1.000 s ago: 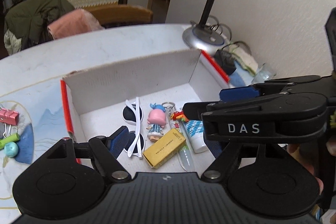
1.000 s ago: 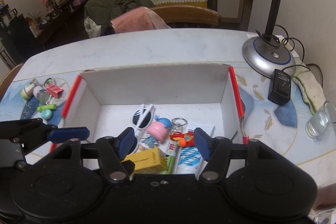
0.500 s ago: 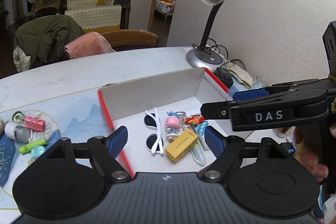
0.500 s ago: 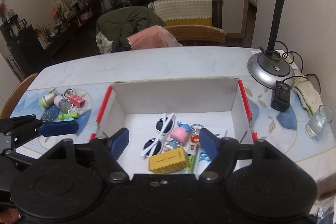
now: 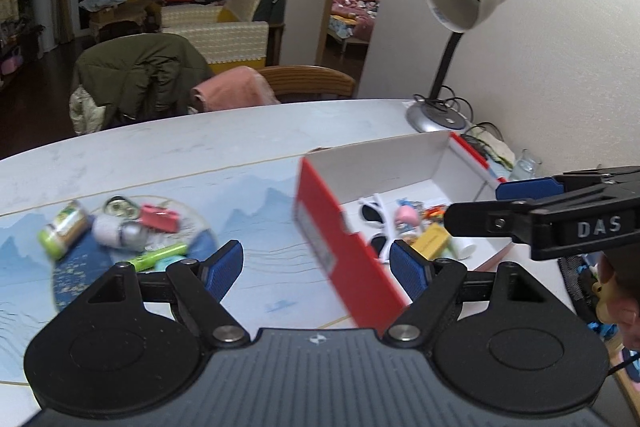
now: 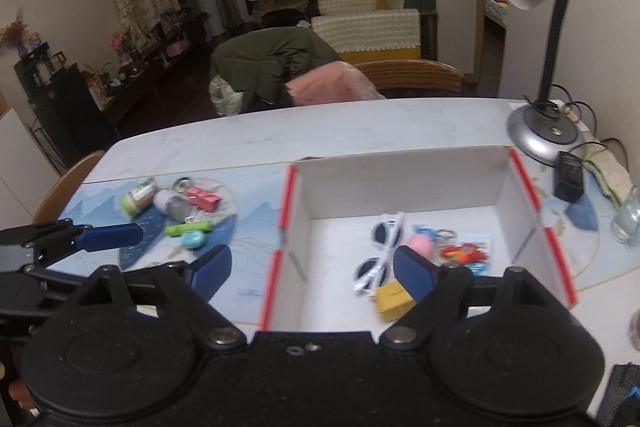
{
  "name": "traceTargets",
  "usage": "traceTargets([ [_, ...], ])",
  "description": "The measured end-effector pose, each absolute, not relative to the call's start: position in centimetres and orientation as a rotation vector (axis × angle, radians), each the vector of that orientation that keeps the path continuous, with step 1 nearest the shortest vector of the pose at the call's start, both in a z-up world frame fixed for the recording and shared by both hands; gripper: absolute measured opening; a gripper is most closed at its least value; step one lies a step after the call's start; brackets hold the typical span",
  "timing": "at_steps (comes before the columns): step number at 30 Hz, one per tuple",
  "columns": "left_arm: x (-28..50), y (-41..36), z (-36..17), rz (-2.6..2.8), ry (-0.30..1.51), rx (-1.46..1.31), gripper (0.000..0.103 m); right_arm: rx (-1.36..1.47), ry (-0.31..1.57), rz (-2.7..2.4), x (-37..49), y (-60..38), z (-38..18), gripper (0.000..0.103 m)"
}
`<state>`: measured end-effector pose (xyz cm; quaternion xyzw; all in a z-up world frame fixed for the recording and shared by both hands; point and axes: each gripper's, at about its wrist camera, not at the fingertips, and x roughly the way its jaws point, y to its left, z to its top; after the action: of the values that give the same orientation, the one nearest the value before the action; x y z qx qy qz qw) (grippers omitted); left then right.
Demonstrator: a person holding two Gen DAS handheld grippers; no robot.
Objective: Organize rigid objects
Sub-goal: 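Withdraw both tools from the shoebox back over the mat, then grasp the green-capped jar with the left tool while the right grasps the teal oval case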
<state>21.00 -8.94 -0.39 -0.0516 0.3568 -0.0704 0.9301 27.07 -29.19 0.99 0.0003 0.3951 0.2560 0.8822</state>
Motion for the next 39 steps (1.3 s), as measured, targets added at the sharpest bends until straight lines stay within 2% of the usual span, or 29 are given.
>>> traceTargets([
  [23,18.3,6.5,-2.4,-0.102,0.724,-0.149,0.086,-0.062,0.865,0.609,23.3,-15.1,-1.3,0.093],
  [25,18.4,7.4,-2.6,-0.101,0.717,-0.148,0.092,-0.072,0.872,0.612,23.3,-14.2,-1.7,0.093],
  [26,18.5,7.9,-2.7,-0.098,0.712,-0.146,0.102,-0.076,0.877,0.612,23.3,-13.8,-1.9,0.093],
  [39,22.8,13.2,-6.4,-0.038,0.723,-0.099,0.103,-0.108,0.921,0.618,25.7,-9.0,-5.3,0.093],
])
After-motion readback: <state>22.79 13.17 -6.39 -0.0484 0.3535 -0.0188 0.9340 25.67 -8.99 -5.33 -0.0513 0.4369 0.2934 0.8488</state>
